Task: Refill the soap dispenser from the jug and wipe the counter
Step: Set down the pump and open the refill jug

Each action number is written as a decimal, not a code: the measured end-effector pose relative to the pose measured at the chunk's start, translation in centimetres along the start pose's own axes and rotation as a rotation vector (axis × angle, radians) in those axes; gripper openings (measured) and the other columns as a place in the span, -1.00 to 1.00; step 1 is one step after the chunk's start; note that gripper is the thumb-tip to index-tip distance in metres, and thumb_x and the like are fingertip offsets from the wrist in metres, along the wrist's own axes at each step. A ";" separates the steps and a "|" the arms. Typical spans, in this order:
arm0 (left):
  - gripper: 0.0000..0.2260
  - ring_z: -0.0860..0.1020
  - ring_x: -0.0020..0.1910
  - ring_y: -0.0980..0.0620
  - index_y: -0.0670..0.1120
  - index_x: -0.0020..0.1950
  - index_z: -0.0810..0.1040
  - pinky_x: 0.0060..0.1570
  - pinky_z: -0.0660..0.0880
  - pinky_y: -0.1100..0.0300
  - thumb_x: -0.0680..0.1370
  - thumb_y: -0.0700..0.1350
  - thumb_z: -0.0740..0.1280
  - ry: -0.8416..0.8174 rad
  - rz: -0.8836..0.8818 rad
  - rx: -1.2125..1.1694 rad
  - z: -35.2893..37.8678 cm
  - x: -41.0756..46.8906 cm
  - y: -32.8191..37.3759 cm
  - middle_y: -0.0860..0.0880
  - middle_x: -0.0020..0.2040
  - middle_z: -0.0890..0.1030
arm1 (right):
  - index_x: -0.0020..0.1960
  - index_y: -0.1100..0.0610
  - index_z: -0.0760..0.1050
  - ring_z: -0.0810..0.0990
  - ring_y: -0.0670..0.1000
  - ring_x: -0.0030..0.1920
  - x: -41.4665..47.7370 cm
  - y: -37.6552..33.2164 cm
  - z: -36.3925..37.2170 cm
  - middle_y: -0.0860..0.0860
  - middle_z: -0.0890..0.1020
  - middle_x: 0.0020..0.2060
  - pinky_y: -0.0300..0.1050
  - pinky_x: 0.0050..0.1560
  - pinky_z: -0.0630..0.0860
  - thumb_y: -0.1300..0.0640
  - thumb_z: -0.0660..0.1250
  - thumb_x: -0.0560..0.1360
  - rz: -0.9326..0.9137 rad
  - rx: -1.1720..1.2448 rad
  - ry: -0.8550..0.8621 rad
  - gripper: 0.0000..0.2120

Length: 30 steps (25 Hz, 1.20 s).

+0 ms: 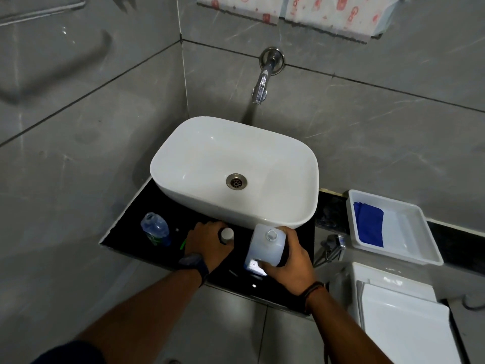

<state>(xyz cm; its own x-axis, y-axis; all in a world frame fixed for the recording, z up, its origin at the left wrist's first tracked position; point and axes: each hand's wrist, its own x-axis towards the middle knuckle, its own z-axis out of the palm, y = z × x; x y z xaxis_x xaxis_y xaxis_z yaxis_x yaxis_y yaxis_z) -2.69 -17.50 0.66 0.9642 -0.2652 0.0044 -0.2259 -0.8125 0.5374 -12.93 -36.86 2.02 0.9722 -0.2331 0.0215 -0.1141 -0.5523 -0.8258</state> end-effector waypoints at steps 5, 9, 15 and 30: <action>-0.80 0.52 -0.01 -0.20 -0.02 -0.10 0.56 -0.08 0.46 0.05 0.38 0.07 0.33 -0.115 0.068 0.184 3.4 1.4 -1.0 -0.07 -0.07 0.65 | 0.22 -0.30 0.25 0.50 -0.30 0.11 -0.2 0.7 0.6 -0.35 0.51 0.10 -0.53 -0.07 0.42 -0.04 0.57 0.21 -0.028 0.014 0.029 -0.28; -0.78 0.50 0.03 -0.21 -0.04 -0.04 0.58 -0.06 0.44 0.06 0.40 0.04 0.36 -0.132 0.087 0.209 5.0 1.6 -1.9 -0.11 -0.01 0.65 | 0.25 -0.27 0.24 0.49 -0.27 0.15 -0.2 1.0 0.7 -0.34 0.48 0.14 -0.52 0.00 0.41 -0.04 0.57 0.24 -0.049 0.016 0.031 -0.28; -0.55 0.49 0.00 -0.18 -0.03 -0.01 0.59 -0.04 0.47 -0.01 0.23 0.18 0.51 0.049 0.175 0.032 1.4 1.2 -2.2 -0.09 0.03 0.58 | 0.21 -0.32 0.21 0.48 -0.31 0.13 -0.3 0.5 0.4 -0.34 0.48 0.11 -0.53 -0.02 0.41 -0.06 0.57 0.23 -0.043 -0.002 0.024 -0.29; -0.37 0.53 -0.20 0.00 -0.05 -0.18 0.41 -0.19 0.49 0.14 -0.02 0.16 0.65 0.289 -0.396 -0.331 -6.7 -2.3 -12.2 -0.02 -0.15 0.56 | 0.09 -0.35 0.26 0.49 -0.44 -0.01 0.0 0.3 0.5 -0.32 0.52 0.00 -0.59 -0.22 0.38 -0.10 0.58 0.13 0.031 -0.036 0.023 -0.33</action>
<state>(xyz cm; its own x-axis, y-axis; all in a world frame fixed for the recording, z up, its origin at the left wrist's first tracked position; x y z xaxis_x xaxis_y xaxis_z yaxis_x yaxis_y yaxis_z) -1.24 -3.48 -0.33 0.9756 0.2150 -0.0456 0.1693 -0.6029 0.7797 -12.87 -36.61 1.49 0.9631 -0.2690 0.0098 -0.1519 -0.5732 -0.8052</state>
